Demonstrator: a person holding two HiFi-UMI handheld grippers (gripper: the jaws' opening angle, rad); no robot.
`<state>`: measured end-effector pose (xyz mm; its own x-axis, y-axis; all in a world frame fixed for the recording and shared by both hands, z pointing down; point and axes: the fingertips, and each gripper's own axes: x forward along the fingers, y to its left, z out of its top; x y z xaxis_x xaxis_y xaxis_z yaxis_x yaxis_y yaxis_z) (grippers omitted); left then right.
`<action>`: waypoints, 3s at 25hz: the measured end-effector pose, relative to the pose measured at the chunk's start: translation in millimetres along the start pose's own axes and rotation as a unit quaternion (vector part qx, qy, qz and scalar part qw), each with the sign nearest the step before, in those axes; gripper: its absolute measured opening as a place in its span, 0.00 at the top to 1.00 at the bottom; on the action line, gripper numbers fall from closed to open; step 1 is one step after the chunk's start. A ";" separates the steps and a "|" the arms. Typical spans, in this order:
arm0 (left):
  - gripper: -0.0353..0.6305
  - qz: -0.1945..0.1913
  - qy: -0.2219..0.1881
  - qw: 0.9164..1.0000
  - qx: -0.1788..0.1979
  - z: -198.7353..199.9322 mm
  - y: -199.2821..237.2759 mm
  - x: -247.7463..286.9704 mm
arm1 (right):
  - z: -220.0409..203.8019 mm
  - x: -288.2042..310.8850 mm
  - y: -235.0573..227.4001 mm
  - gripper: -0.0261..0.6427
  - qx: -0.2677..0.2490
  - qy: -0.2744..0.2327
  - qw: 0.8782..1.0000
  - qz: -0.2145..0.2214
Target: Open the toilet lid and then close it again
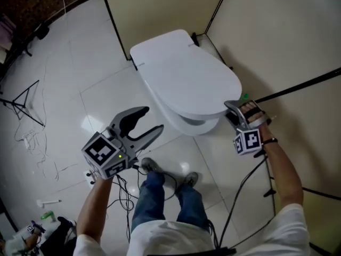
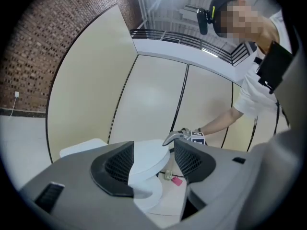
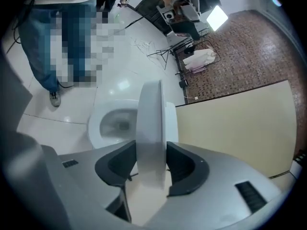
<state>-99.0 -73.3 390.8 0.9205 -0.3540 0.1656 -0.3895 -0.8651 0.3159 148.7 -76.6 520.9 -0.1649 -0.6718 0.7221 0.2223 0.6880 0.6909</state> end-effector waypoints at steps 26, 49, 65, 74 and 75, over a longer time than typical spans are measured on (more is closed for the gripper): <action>0.56 0.099 -0.008 0.995 -0.029 -147.9 -51.6 41.1 | 31.3 114.9 262.4 0.55 0.089 -0.044 0.982 0.161; 0.56 -0.050 -0.058 0.992 0.101 123.6 -171.4 31.0 | 46.5 -292.1 -92.1 0.55 0.665 -0.294 0.678 -0.107; 0.56 -0.054 -0.061 0.990 0.112 103.7 -221.1 31.3 | 40.7 -298.6 -44.5 0.67 0.703 -0.268 0.648 -0.119; 0.56 -0.038 -0.058 0.991 0.112 93.7 -227.7 18.4 | 54.8 -294.7 -32.7 0.67 0.699 -0.268 0.655 -0.103; 0.56 -0.037 -0.058 0.992 0.109 93.1 -229.2 17.5 | 55.9 -295.8 -32.6 0.67 0.698 -0.269 0.656 -0.102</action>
<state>9.3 85.8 234.4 0.9484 -0.3150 0.0365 -0.3171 -0.9419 0.1112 136.5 115.0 286.7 -0.4532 -0.8534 0.2575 -0.8914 0.4325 -0.1357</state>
